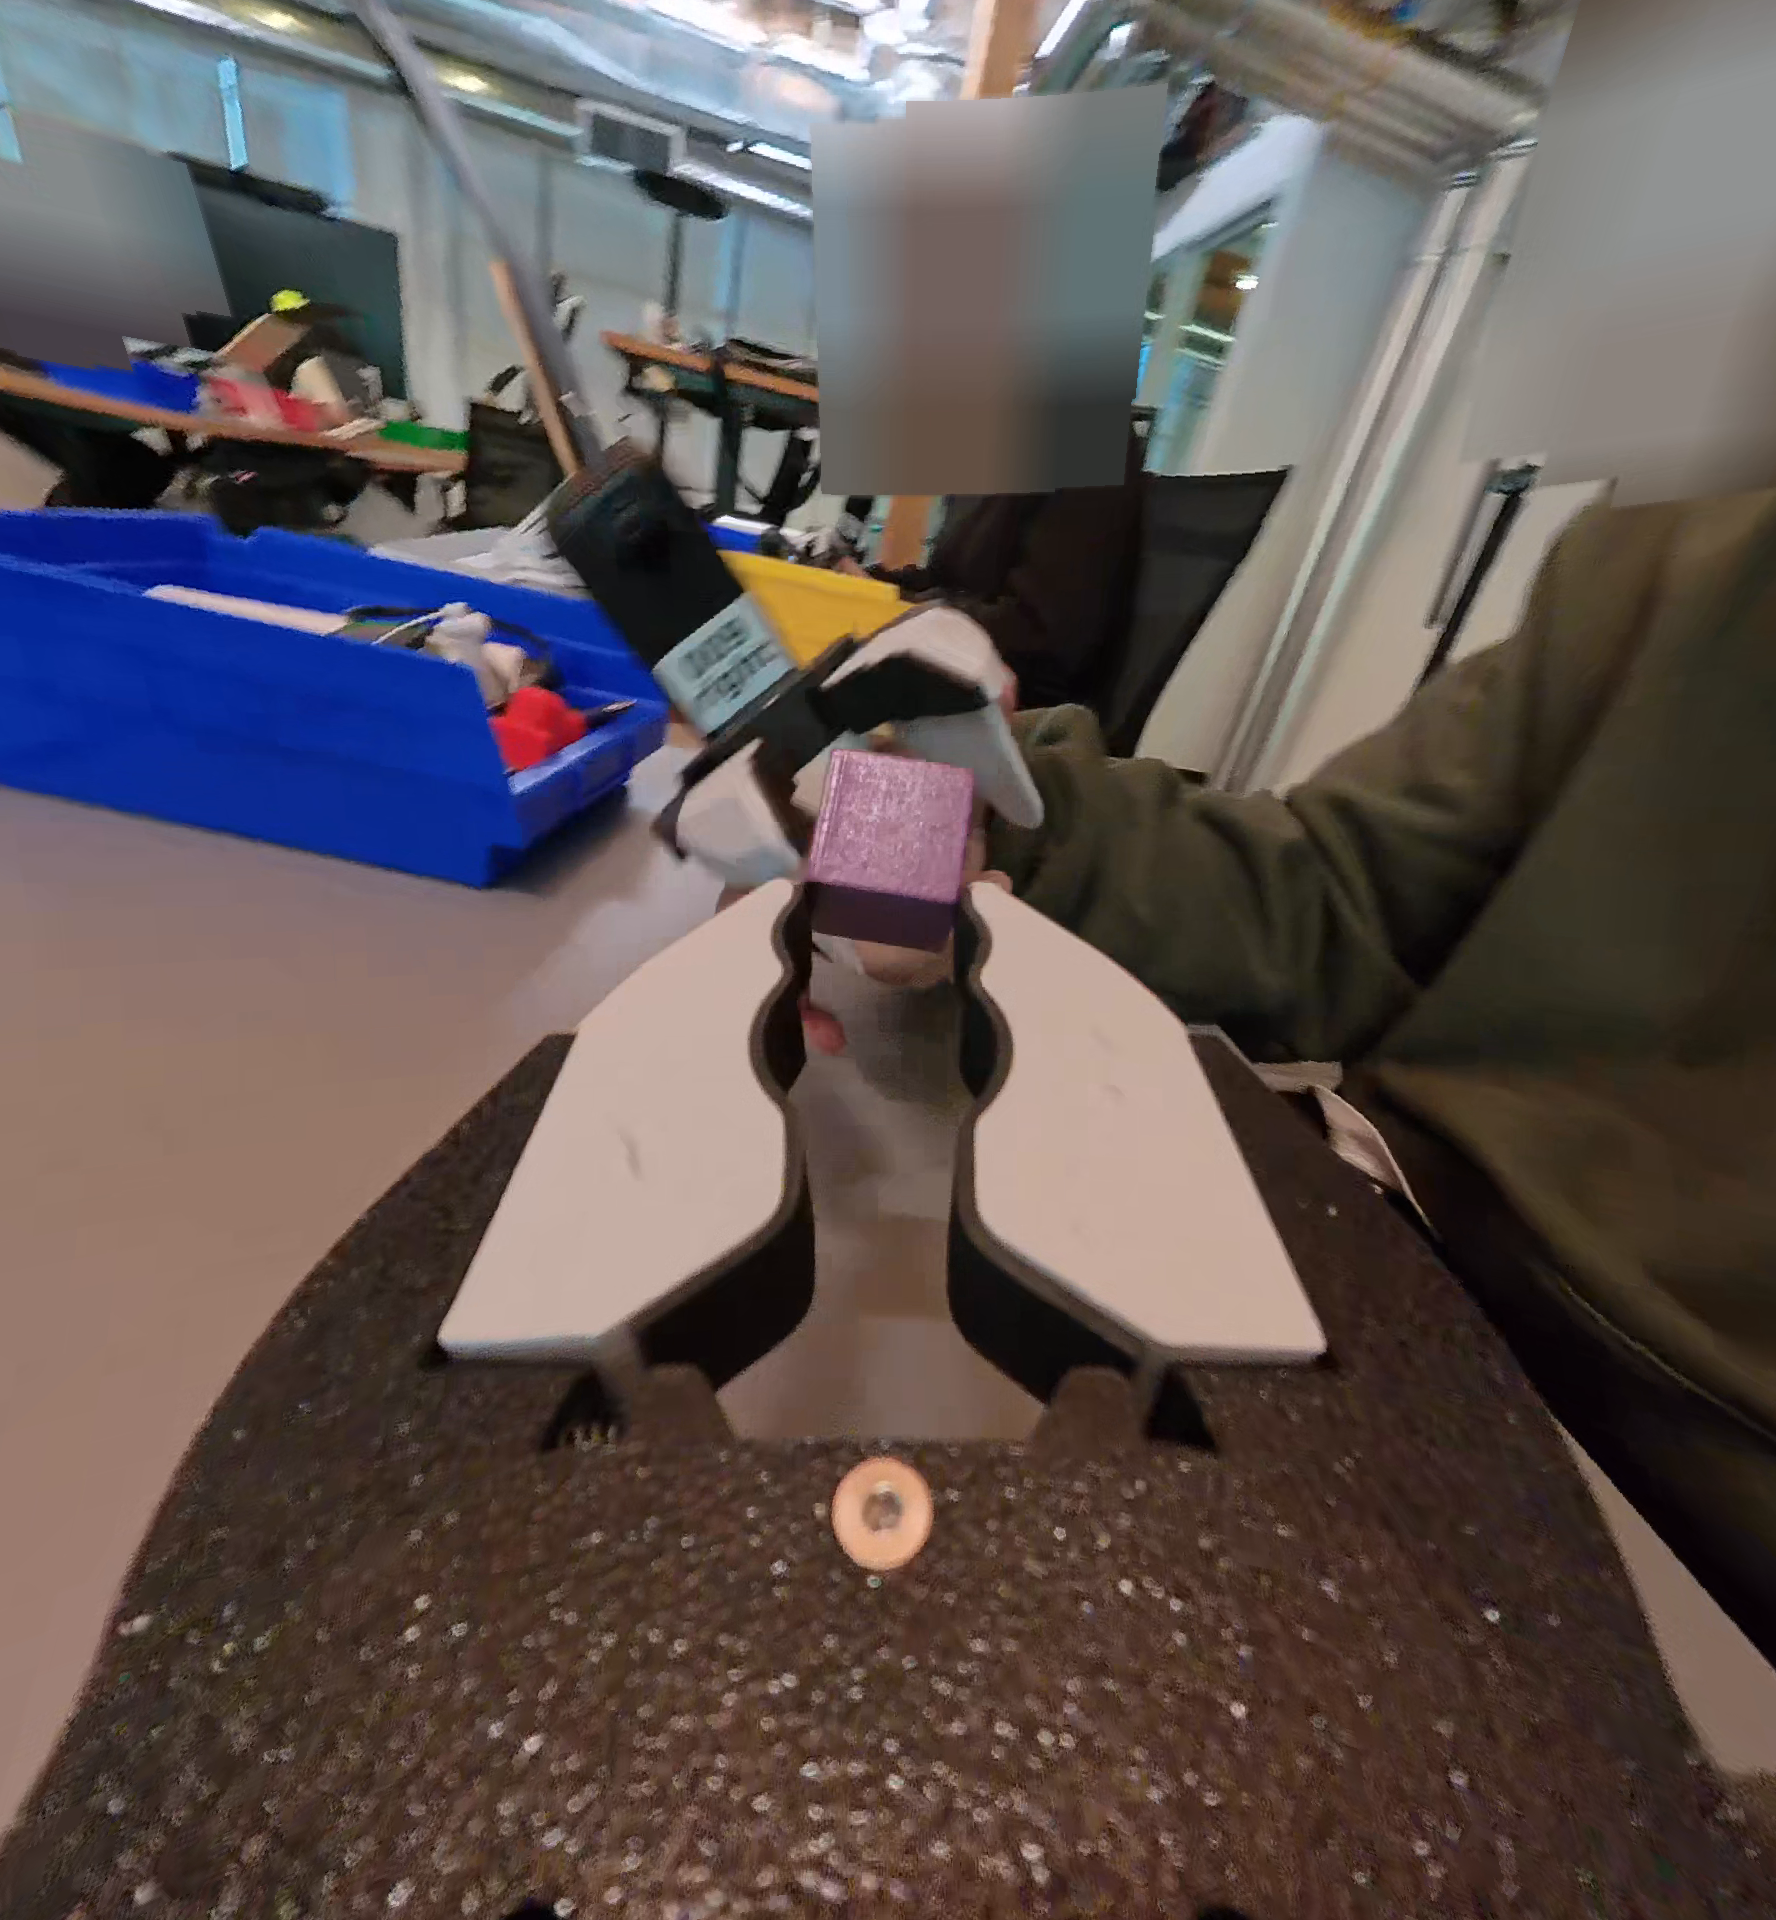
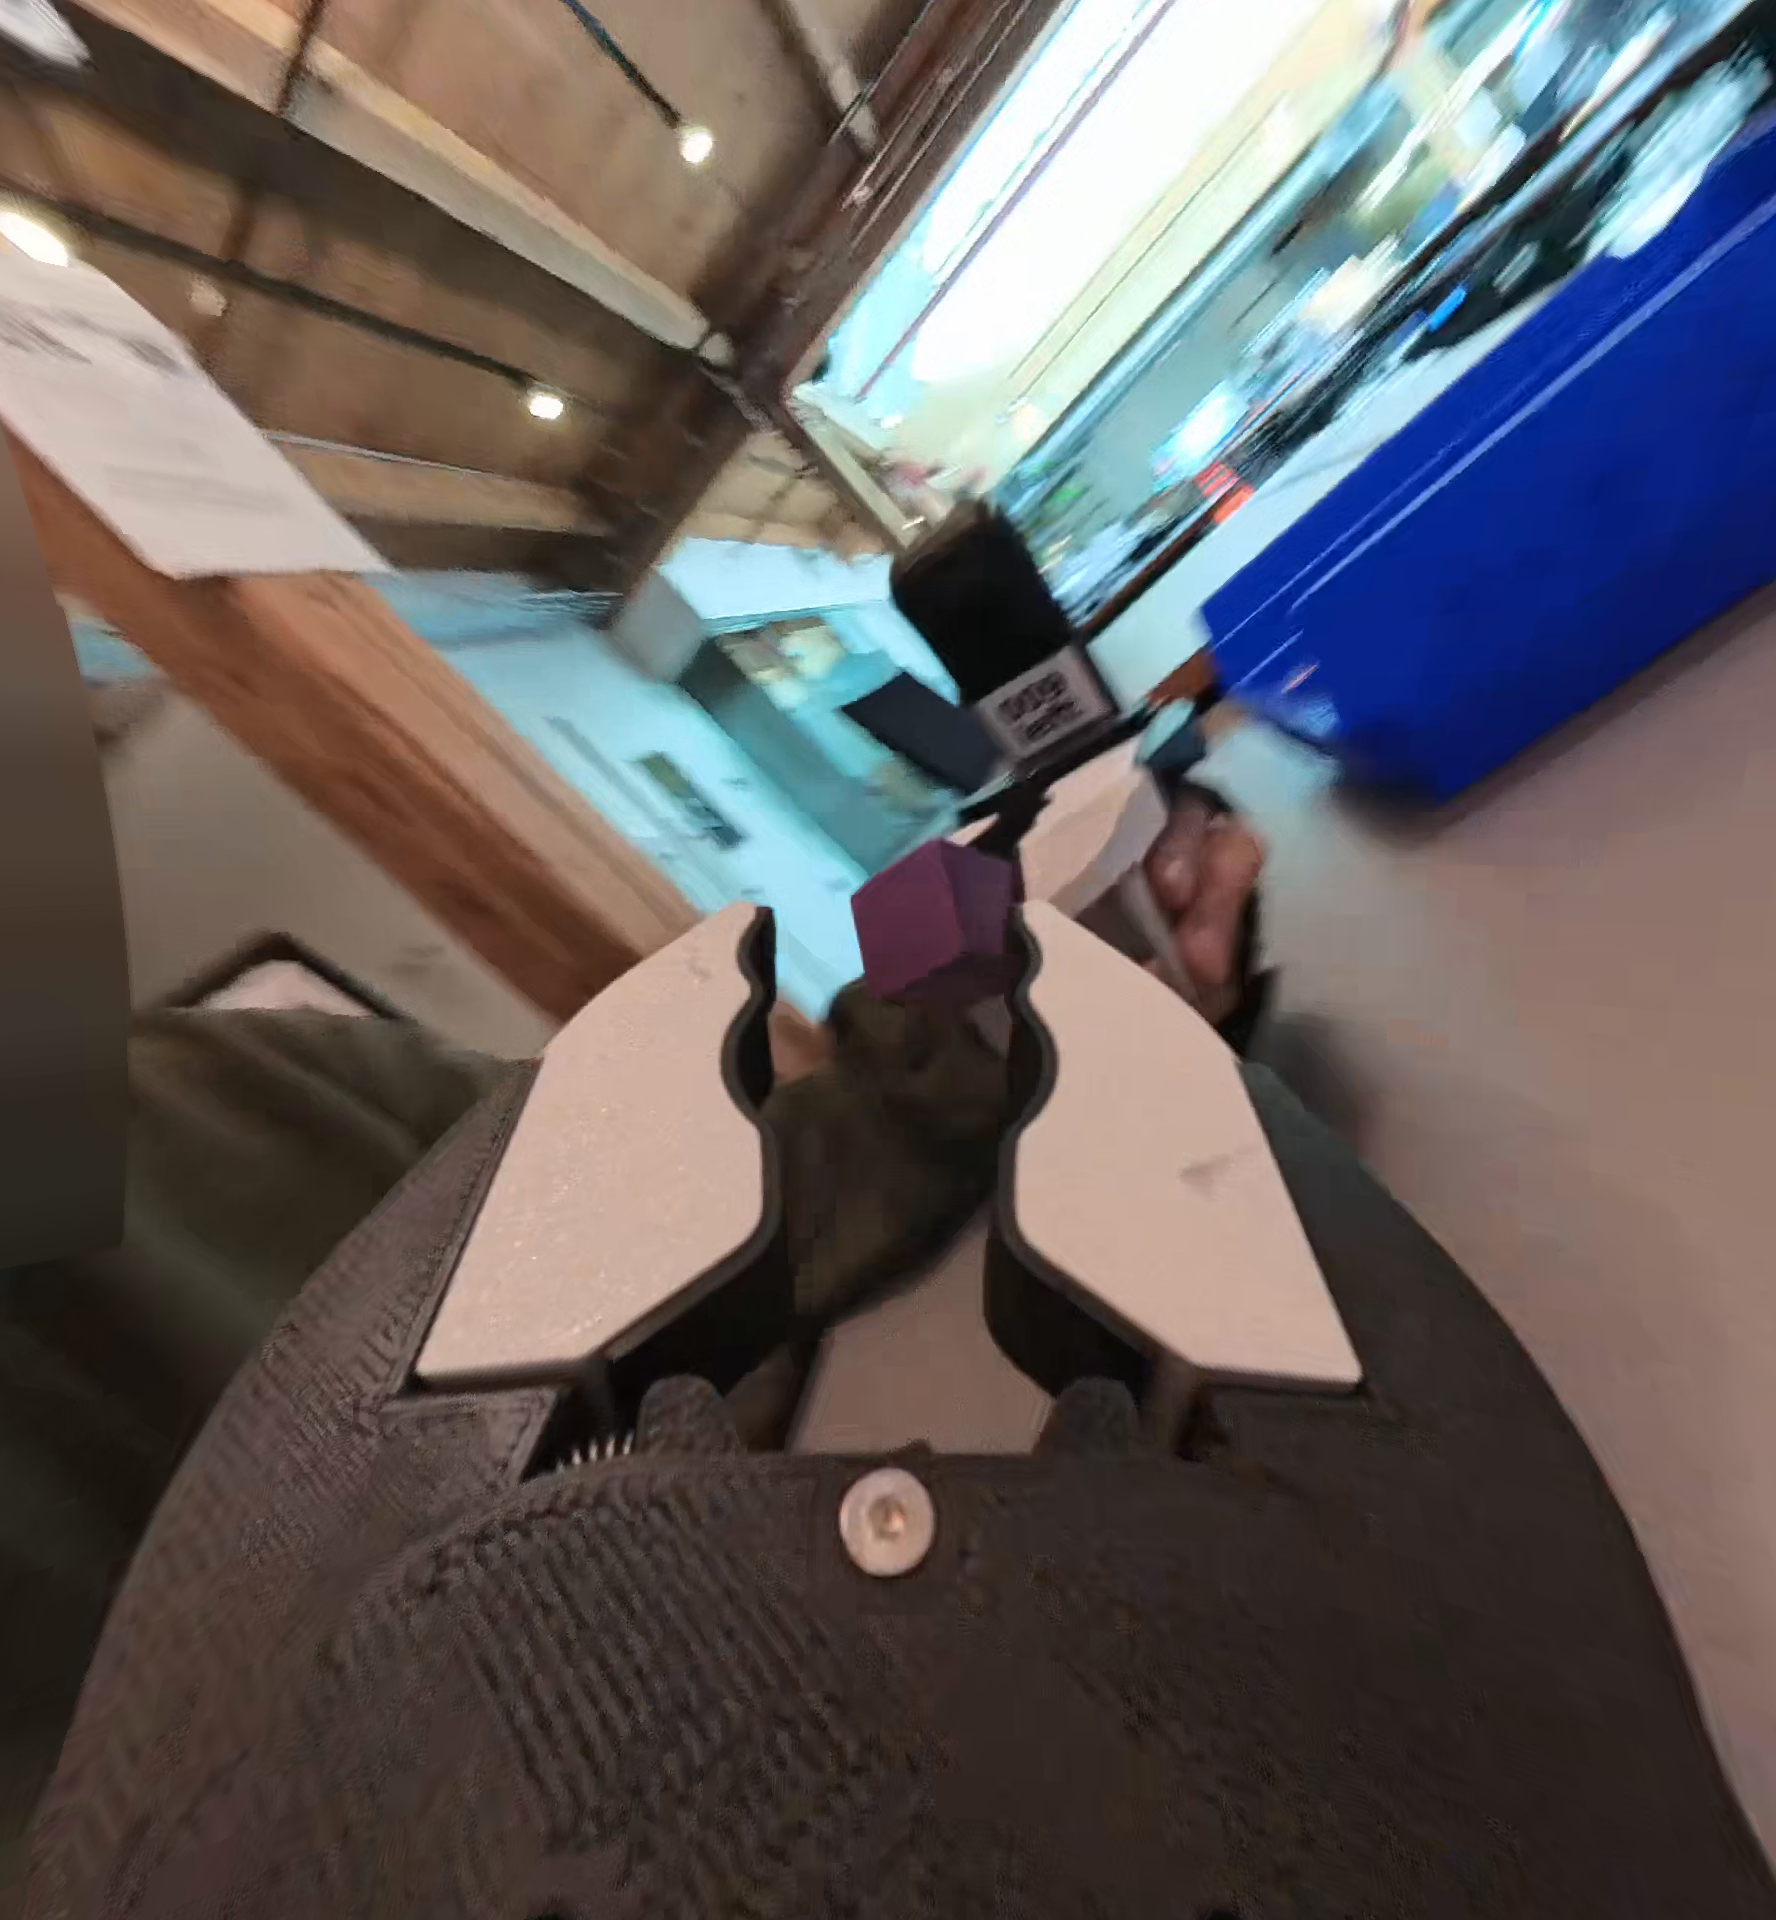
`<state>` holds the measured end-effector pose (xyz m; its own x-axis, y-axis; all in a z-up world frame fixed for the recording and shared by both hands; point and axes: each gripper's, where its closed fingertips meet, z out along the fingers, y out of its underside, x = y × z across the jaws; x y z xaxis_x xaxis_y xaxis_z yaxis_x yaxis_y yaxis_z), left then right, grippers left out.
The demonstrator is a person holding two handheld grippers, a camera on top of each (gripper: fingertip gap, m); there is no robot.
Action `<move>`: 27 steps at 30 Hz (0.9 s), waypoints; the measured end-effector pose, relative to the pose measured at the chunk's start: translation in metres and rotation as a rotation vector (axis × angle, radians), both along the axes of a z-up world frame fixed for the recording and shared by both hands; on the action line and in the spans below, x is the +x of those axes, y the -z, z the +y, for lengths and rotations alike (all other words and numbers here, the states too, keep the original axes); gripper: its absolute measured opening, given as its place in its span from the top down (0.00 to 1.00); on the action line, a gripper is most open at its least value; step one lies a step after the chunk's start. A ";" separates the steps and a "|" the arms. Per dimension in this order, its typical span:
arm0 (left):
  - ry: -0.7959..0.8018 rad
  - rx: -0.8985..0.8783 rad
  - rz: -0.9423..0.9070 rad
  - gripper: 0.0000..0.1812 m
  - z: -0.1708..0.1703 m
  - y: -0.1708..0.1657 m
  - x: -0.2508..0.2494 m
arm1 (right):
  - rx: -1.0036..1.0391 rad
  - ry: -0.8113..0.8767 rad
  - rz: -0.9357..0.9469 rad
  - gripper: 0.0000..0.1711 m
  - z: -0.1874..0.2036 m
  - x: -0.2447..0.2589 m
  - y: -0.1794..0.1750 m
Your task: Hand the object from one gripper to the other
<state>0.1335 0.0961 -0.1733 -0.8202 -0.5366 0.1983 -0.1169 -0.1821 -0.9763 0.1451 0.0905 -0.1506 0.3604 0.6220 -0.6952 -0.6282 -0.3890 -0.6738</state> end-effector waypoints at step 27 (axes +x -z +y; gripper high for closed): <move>-0.156 0.085 0.098 0.86 0.013 0.015 0.018 | 0.191 0.346 -0.911 0.84 0.022 0.007 0.039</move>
<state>0.1515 0.1088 -0.1882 -0.7045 -0.6741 0.2221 -0.1893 -0.1231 -0.9742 0.1520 0.1125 -0.1897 0.8898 0.4548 0.0385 0.1023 -0.1164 -0.9879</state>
